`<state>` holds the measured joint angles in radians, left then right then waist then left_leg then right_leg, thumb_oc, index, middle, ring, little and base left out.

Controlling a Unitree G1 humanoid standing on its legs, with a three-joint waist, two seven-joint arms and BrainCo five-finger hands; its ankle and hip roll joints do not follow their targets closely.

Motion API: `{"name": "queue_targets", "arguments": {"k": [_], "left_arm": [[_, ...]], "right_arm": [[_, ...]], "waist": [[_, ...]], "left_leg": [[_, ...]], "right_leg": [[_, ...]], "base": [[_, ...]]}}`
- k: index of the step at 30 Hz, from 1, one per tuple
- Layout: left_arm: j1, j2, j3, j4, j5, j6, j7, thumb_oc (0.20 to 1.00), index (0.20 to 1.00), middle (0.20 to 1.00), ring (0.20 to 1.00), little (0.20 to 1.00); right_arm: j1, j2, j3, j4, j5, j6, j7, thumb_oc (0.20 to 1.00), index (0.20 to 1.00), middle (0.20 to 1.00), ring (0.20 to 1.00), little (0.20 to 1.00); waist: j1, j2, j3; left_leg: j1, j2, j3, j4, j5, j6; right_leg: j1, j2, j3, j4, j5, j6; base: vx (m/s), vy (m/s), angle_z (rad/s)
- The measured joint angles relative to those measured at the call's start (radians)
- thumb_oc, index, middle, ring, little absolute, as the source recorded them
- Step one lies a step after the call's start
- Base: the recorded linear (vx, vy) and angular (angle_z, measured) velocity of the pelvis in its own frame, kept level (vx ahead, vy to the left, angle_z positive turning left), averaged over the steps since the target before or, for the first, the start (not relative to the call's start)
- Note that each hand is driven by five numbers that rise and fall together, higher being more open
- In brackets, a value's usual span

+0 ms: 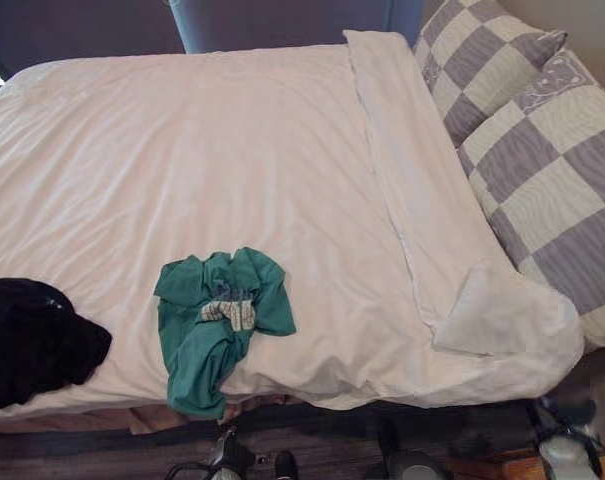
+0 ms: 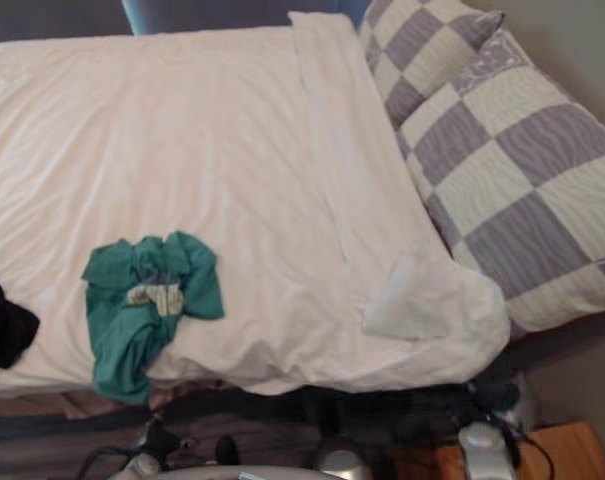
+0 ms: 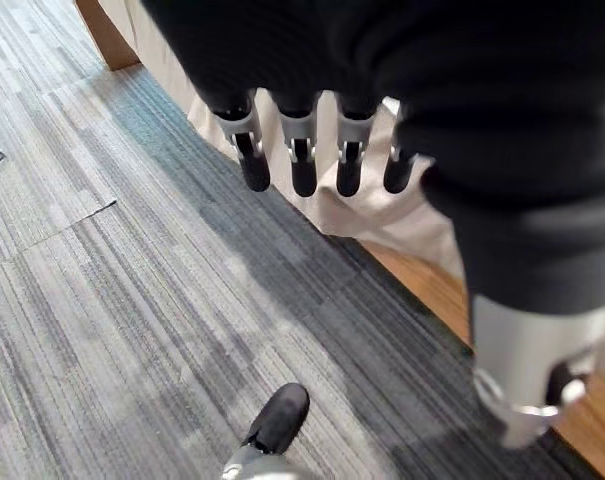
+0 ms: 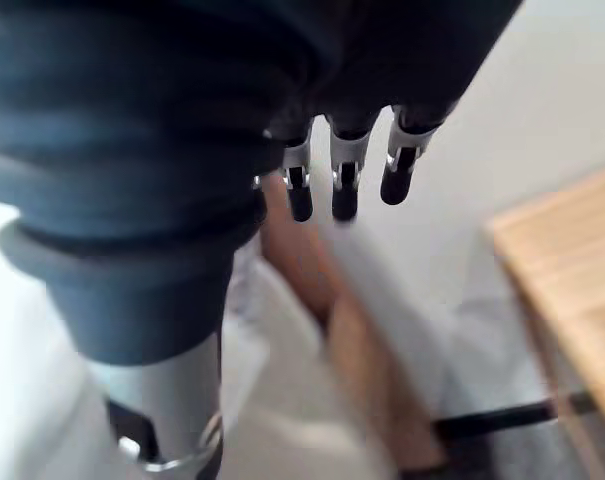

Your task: Tidy up the quilt and then pick up the clothes from the bed and put them into the laundry hamper.

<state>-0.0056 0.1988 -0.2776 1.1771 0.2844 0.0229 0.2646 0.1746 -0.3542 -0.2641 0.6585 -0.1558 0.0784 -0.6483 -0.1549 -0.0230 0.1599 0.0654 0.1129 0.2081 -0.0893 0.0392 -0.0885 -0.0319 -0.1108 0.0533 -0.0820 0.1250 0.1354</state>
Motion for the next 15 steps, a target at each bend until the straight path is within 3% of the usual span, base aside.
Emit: {"name": "queue_targets", "arguments": {"k": [3, 5, 8, 13, 14, 15], "left_arm": [[0.017, -0.001, 0.0, 0.005, 0.0, 0.001, 0.012, 1.0, 1.0, 1.0, 1.0, 1.0], [0.022, -0.012, 0.003, 0.014, 0.0, 0.0, 0.016, 1.0, 1.0, 1.0, 1.0, 1.0], [0.019, -0.024, 0.003, 0.021, -0.004, 0.001, 0.016, 1.0, 1.0, 1.0, 1.0, 1.0], [0.023, -0.026, 0.006, 0.053, -0.003, 0.019, 0.006, 1.0, 1.0, 1.0, 1.0, 1.0], [0.023, -0.025, 0.006, 0.052, -0.002, 0.021, 0.005, 1.0, 1.0, 1.0, 1.0, 1.0], [0.026, -0.021, 0.006, 0.049, -0.002, 0.022, -0.002, 1.0, 1.0, 1.0, 1.0, 1.0]], "right_arm": [[0.037, -0.018, -0.064, -0.054, -0.002, 0.021, -0.072, 1.0, 1.0, 1.0, 1.0, 1.0], [0.069, -0.028, -0.168, -0.207, -0.01, 0.043, -0.15, 1.0, 1.0, 1.0, 1.0, 1.0], [0.033, -0.092, -0.276, -0.438, -0.024, 0.03, -0.256, 1.0, 1.0, 1.0, 1.0, 1.0], [-0.111, -0.155, -0.22, -0.557, -0.028, -0.032, -0.258, 1.0, 1.0, 1.0, 1.0, 1.0], [-0.111, -0.162, -0.196, -0.555, -0.024, -0.038, -0.241, 0.2, 0.2, 0.2, 0.2, 0.2], [-0.143, -0.173, -0.15, -0.543, -0.015, -0.047, -0.199, 0.2, 0.2, 0.2, 0.2, 0.2]], "waist": [[-0.027, 0.002, -0.002], [-0.058, 0.006, -0.004], [-0.061, 0.018, -0.016], [-0.028, 0.026, -0.063], [-0.029, 0.027, -0.064], [-0.007, 0.03, -0.064]], "left_leg": [[0.008, 0.0, 0.006, 0.0, -0.006, 0.002], [0.008, 0.001, 0.019, 0.0, -0.016, 0.001], [0.008, 0.002, 0.021, 0.0, -0.016, 0.001], [-0.011, 0.008, 0.006, 0.0, -0.002, 0.006], [-0.01, 0.008, 0.003, 0.0, 0.0, 0.006], [-0.017, 0.007, -0.003, 0.0, 0.005, 0.002]], "right_leg": [[0.001, 0.0, 0.012, -0.001, 0.001, 0.003], [-0.003, 0.001, 0.025, -0.005, -0.002, -0.002], [-0.004, 0.002, 0.027, -0.005, -0.002, -0.002], [-0.017, 0.006, 0.006, -0.005, -0.001, -0.002], [-0.017, 0.006, 0.005, -0.005, -0.001, -0.002], [-0.014, 0.003, -0.007, -0.005, 0.004, 0.006]], "base": [[0.04, 0.044, -0.16], [0.03, 0.012, -0.19], [0.02, 0.005, -0.05], [0.02, -0.005, 0.1], [-0.01, -0.018, 0.2], [-0.01, -0.019, 0.1]]}}
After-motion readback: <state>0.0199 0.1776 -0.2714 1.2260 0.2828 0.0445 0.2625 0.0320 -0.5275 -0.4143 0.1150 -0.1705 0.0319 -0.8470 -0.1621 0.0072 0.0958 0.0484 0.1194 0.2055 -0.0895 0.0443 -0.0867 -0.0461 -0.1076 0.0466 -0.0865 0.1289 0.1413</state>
